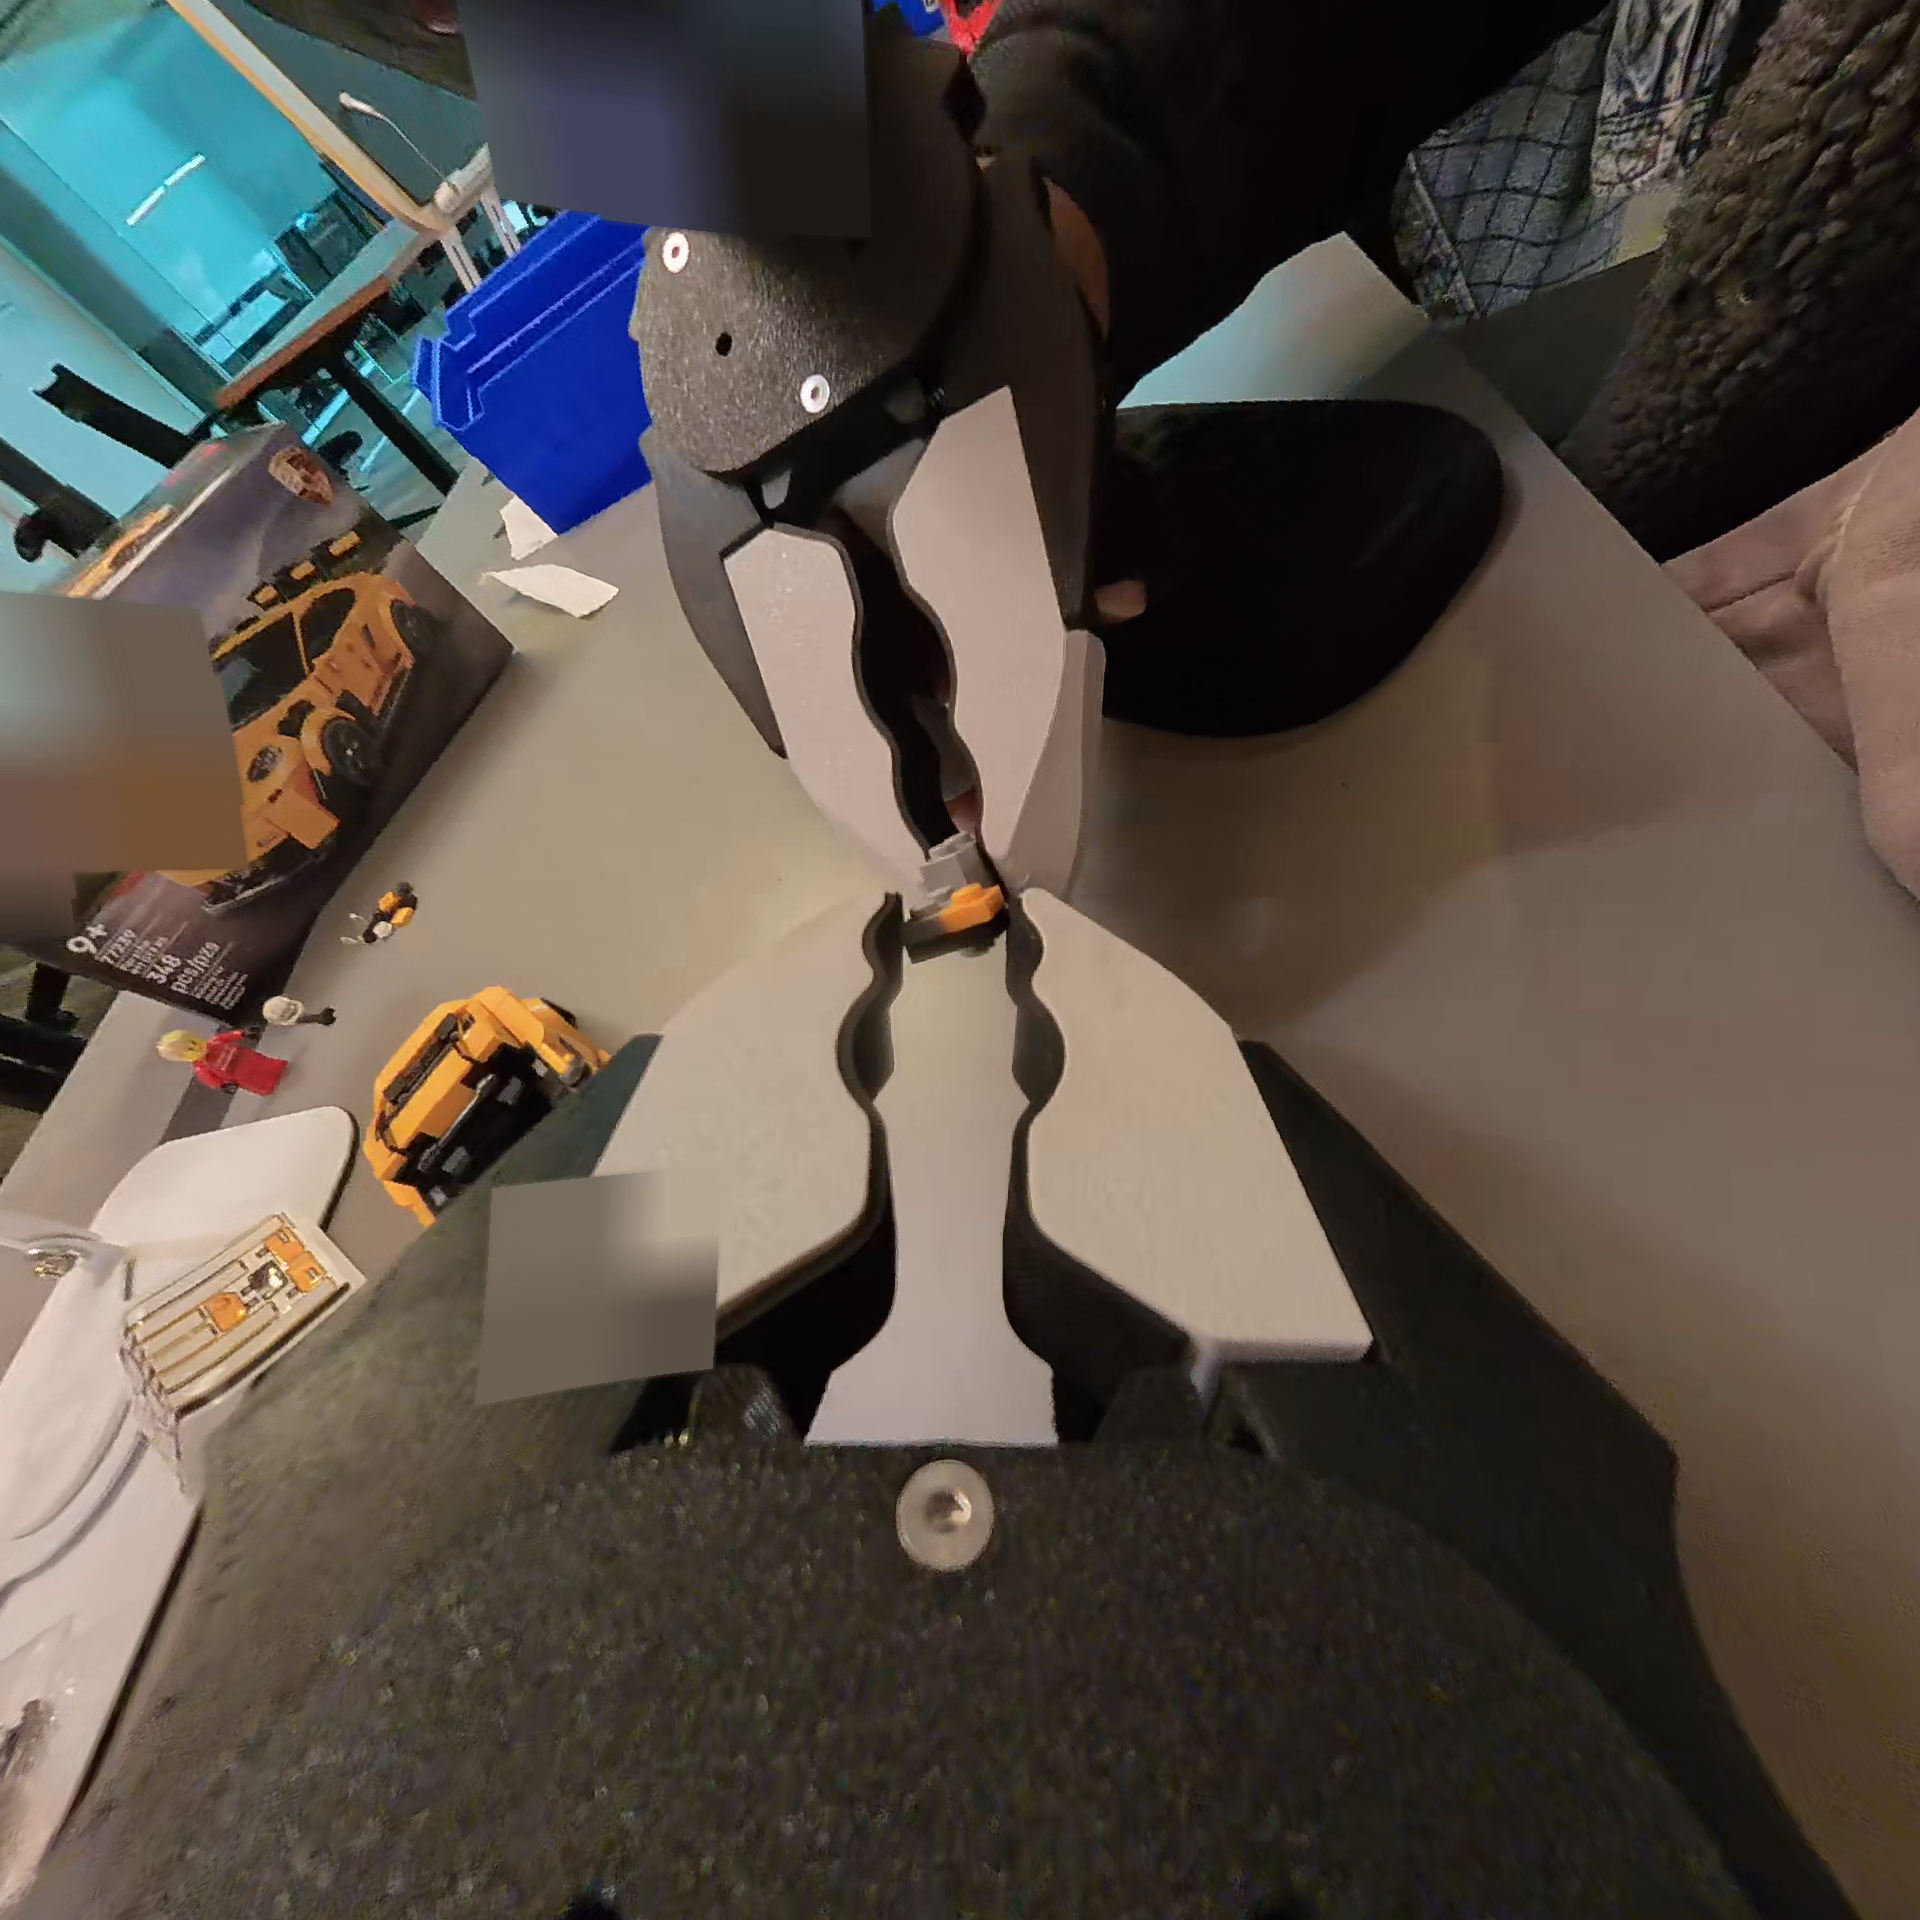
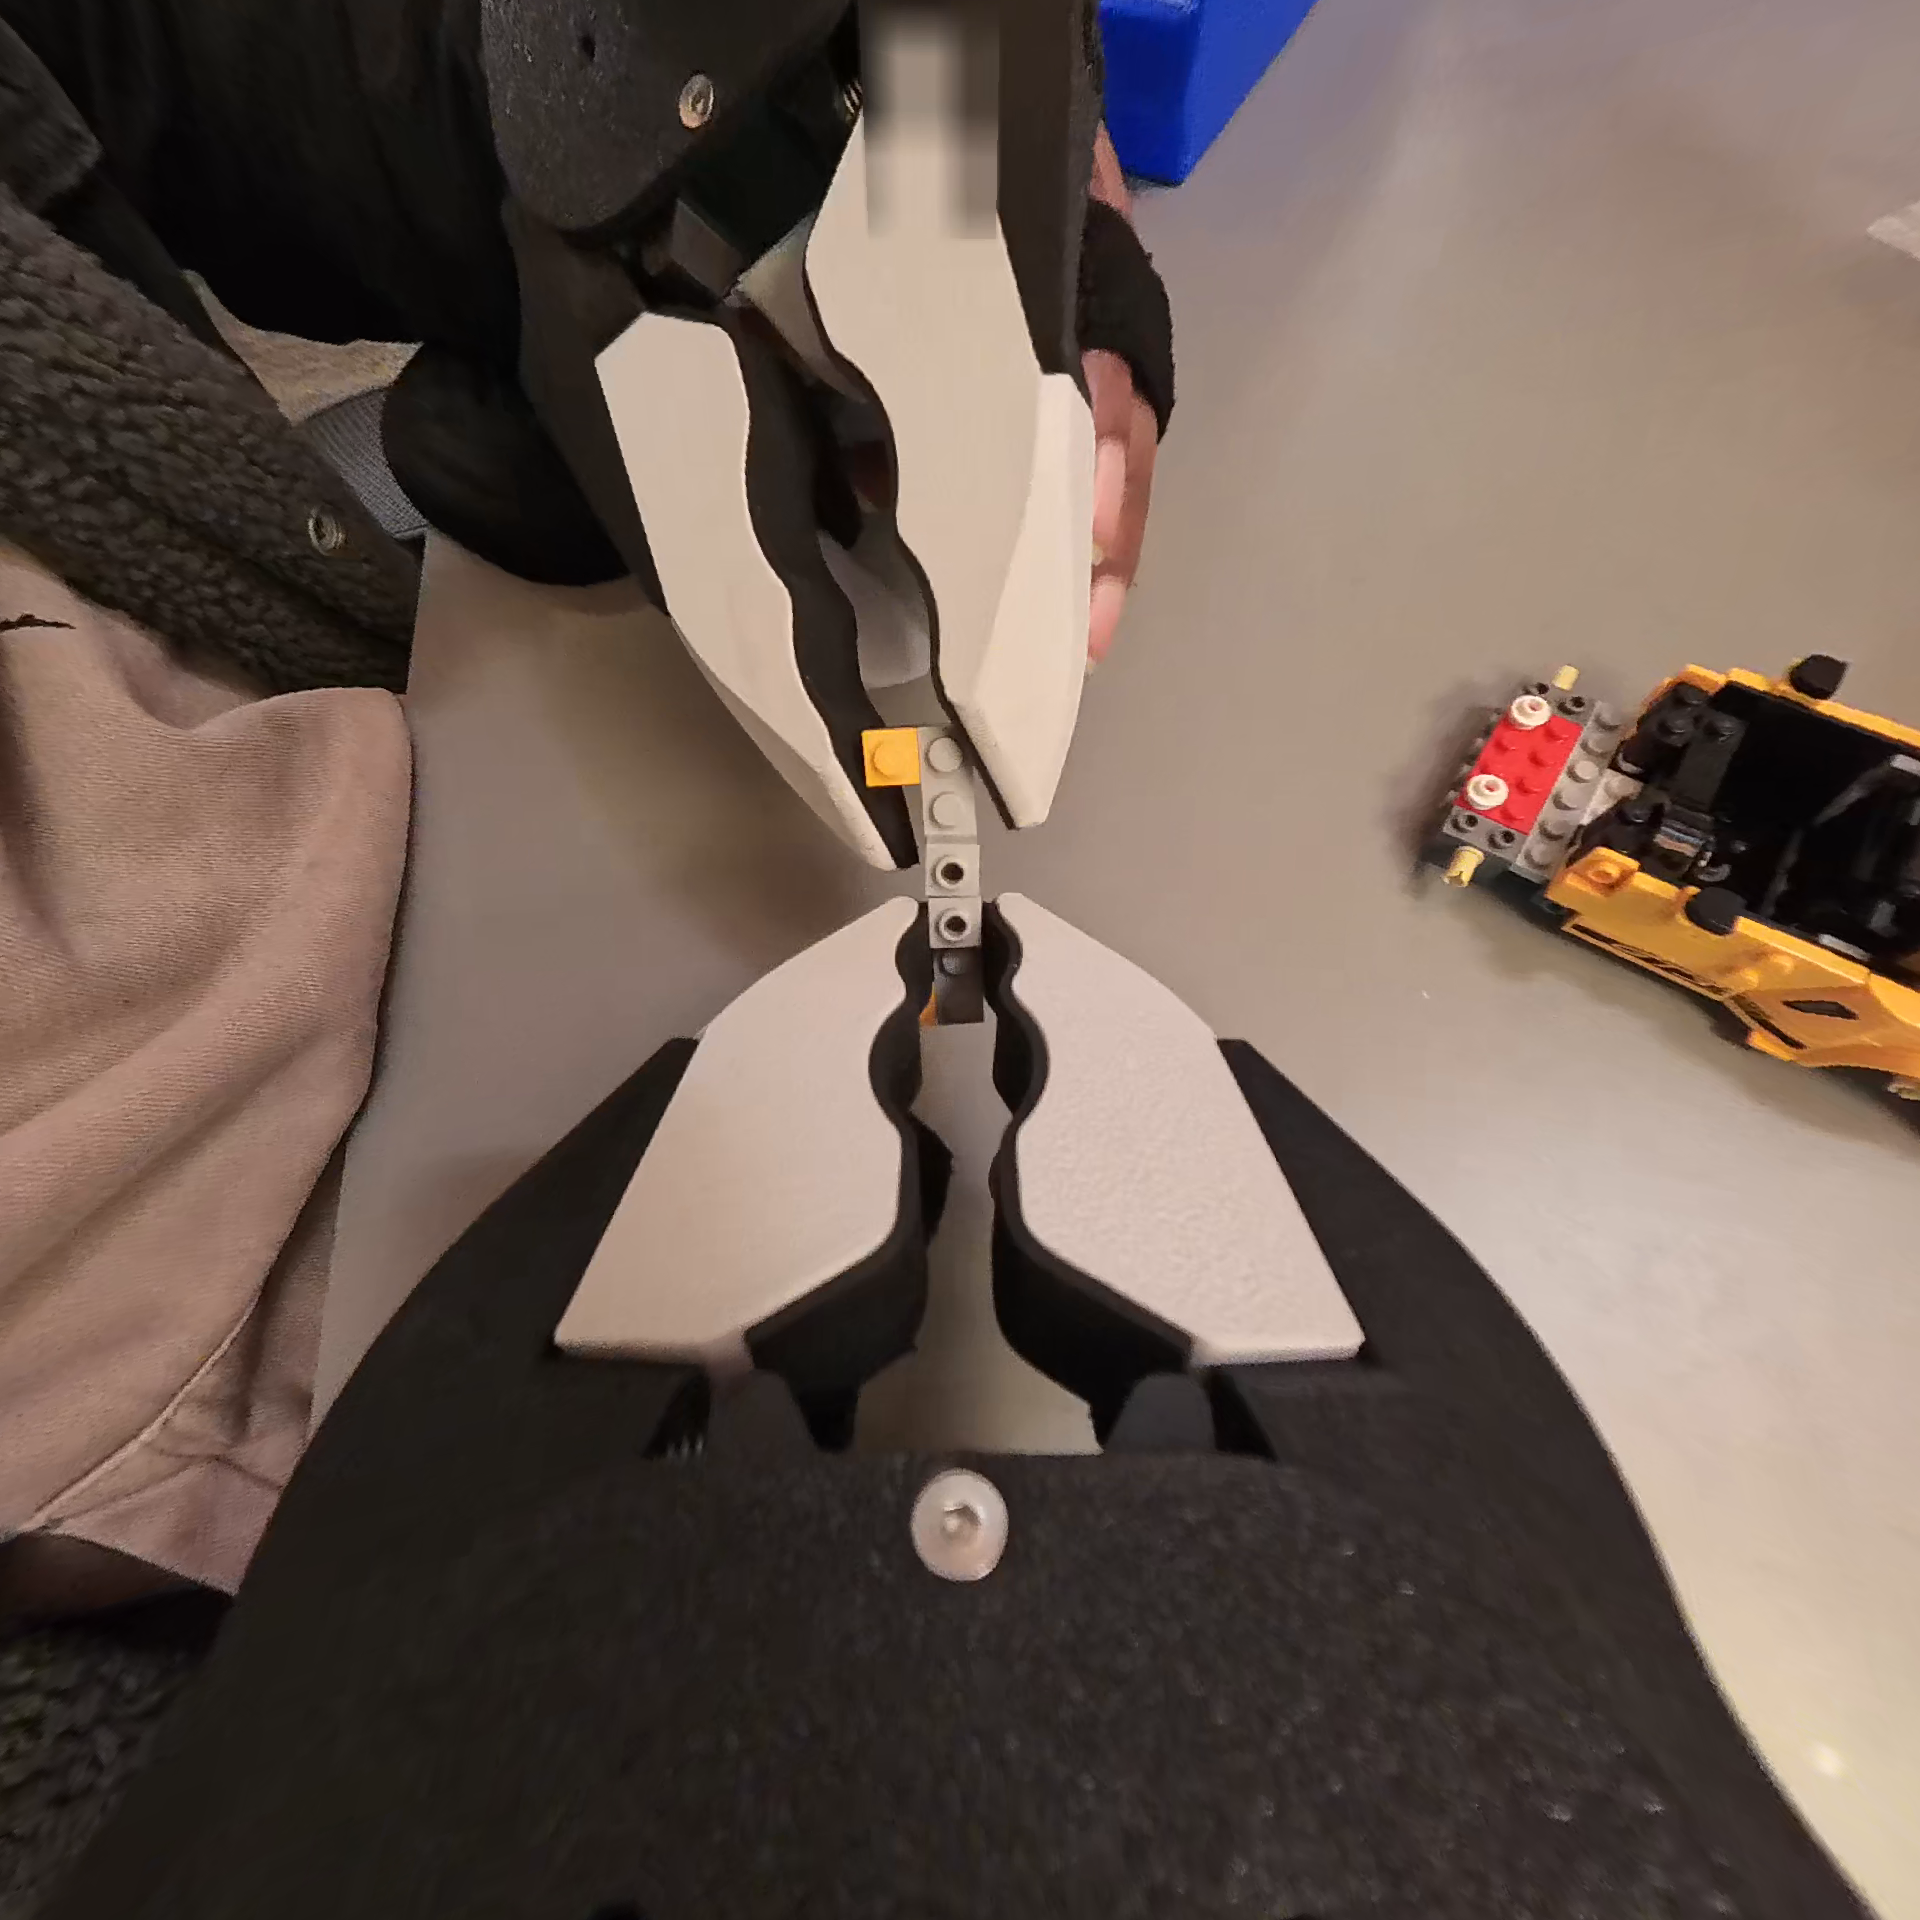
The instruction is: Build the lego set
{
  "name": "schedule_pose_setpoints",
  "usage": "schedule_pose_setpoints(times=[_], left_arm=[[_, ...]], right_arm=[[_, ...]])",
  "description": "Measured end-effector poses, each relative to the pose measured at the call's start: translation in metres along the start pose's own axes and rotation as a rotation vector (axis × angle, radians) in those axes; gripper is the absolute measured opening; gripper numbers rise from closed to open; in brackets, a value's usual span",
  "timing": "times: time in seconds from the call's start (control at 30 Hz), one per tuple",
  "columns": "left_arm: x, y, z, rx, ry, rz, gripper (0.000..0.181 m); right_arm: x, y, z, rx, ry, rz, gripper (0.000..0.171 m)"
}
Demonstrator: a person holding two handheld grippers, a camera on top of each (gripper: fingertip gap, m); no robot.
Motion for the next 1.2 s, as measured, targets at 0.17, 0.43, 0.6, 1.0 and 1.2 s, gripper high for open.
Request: schedule_pose_setpoints(times=[0.17, 0.43, 0.6, 1.0, 1.2], left_arm=[[0.000, -0.001, -0.001, 0.009, 0.004, 0.010, 0.019], [-0.004, -0.006, -0.014, 0.226, -0.029, -0.085, 0.033], [-0.002, -0.010, -0.019, 0.393, -0.004, -0.166, 0.034], [-0.001, -0.009, -0.016, 0.373, -0.006, -0.170, 0.010], [-0.001, -0.010, -0.016, 0.351, -0.008, -0.137, 0.019]], right_arm=[[0.001, 0.001, 0.000, -0.002, 0.005, -0.007, 0.008], [0.000, 0.006, -0.005, 0.049, -0.043, -0.029, 0.008], [0.002, 0.003, -0.001, 0.171, -0.053, -0.072, 0.008], [-0.003, -0.005, 0.004, 0.356, -0.078, -0.154, 0.008], [-0.004, -0.005, 0.006, 0.371, -0.079, -0.159, 0.008]])
Point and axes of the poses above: each gripper's, where its closed fingertips meet, x back along the fingers, z out of its top, y = z × x across the jaws, the point moved 10 cm from there along x, back along the fingers, and after that the axes turned 7 degrees about y, right-handed, at the moved point
